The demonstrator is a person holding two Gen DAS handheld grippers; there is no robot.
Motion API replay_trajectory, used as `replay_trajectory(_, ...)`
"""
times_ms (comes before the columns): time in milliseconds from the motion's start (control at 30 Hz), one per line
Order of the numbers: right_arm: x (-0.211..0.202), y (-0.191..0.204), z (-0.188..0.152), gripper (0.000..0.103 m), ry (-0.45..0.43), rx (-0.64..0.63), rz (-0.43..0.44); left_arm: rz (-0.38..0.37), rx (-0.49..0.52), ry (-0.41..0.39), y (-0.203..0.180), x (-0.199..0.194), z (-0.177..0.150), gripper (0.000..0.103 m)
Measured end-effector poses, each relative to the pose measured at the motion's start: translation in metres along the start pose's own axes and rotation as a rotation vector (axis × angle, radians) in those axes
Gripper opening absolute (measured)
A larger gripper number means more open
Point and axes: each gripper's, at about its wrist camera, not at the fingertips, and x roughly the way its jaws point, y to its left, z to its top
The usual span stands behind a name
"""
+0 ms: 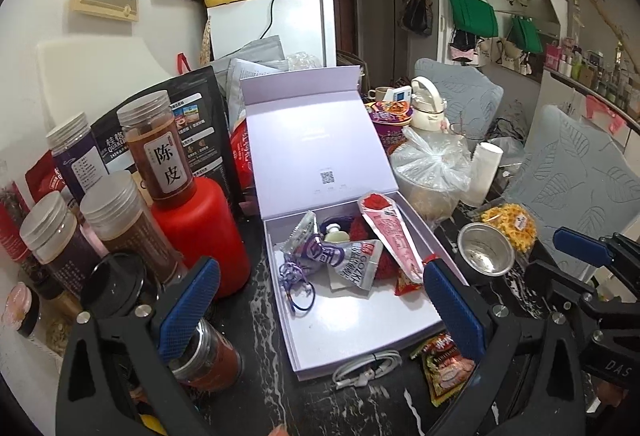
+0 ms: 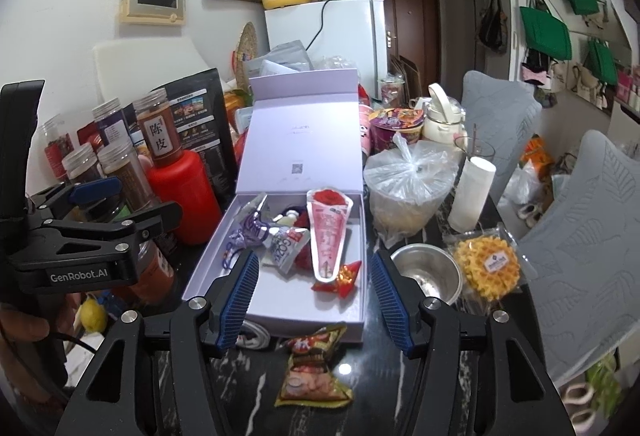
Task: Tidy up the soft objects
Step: 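Withdraw both open tools from the box back over the table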
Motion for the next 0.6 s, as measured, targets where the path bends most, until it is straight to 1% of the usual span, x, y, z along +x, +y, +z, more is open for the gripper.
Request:
replay_trajectory(67,-0.005,0.002,-0.003,0.059,-0.003,-0.002,-0.004,-0.021,-0.006,-0.004,0.000,-0.006,-0.004,0.103)
replay_trajectory(200,-0.015,0.004,-0.011,0.059,-0.006,-0.002,-0.017,-0.008,-0.028,-0.010,0.001,-0.015,-0.011,0.103)
replay_trajectory(433,-0.032,0.008,-0.029,0.059,-0.007,0.017,-0.018,-0.012,0.002,-0.015,-0.003,-0.030,-0.028,0.103)
replay_trajectory(600,-0.043,0.012,-0.044,0.061,-0.010,0.023,-0.016,-0.035,0.006,-0.006,-0.007,-0.041,-0.044,0.103)
